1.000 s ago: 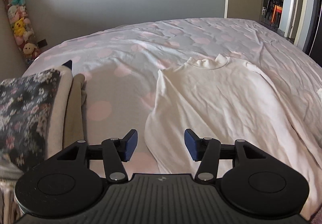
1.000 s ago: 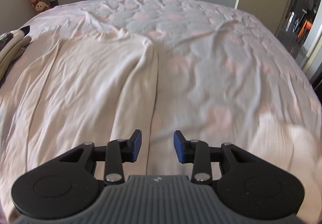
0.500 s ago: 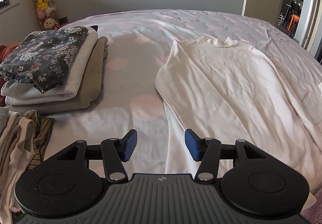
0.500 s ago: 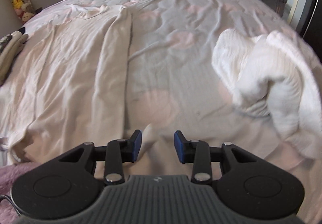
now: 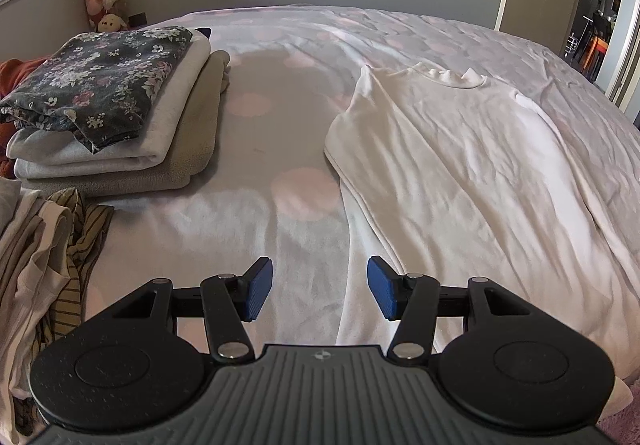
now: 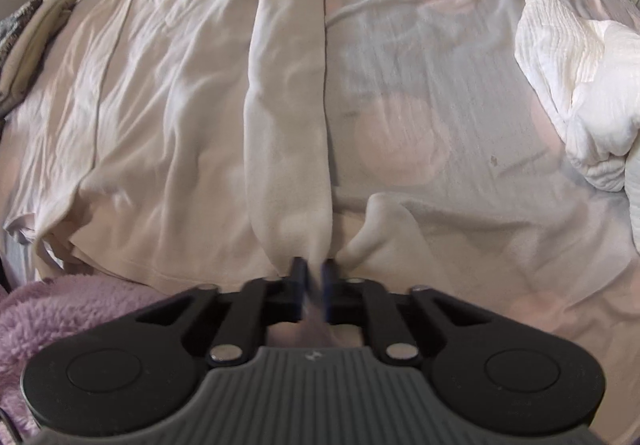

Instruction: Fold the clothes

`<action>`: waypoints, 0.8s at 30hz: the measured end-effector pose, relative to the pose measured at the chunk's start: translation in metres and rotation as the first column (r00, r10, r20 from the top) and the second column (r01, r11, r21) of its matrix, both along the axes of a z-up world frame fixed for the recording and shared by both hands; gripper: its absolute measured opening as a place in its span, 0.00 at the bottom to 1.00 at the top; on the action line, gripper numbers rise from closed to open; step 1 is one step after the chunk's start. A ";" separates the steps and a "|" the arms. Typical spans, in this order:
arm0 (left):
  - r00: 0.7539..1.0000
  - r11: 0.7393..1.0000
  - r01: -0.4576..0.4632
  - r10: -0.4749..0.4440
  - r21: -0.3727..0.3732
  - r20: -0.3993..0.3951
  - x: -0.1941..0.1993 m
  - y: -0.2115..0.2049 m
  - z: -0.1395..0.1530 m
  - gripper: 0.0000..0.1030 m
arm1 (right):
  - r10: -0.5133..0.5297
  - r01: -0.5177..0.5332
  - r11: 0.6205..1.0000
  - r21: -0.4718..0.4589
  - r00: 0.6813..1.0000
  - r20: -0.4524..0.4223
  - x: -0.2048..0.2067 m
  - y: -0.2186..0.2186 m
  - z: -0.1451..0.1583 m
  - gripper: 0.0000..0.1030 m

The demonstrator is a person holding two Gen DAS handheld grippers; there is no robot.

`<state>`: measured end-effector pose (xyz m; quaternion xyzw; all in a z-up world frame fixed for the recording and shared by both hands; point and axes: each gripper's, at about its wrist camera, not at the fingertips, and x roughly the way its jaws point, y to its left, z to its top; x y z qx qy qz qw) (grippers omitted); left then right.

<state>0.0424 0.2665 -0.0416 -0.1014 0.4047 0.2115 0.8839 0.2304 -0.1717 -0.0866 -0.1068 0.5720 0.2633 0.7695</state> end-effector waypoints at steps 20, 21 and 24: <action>0.997 0.996 0.081 -0.081 -0.046 -0.012 0.013 -0.004 -0.008 0.49 | -0.205 0.278 0.941 -0.193 0.921 0.331 0.107 -0.046 0.101 0.04; 0.996 0.995 0.086 -0.087 -0.045 -0.013 0.014 -0.005 -0.009 0.49 | -0.222 0.302 0.932 -0.201 0.913 0.342 0.115 -0.051 0.101 0.04; 0.995 0.994 0.098 -0.099 -0.043 -0.027 0.018 -0.007 -0.011 0.49 | -0.288 0.389 0.896 -0.216 0.877 0.385 0.138 -0.069 0.101 0.04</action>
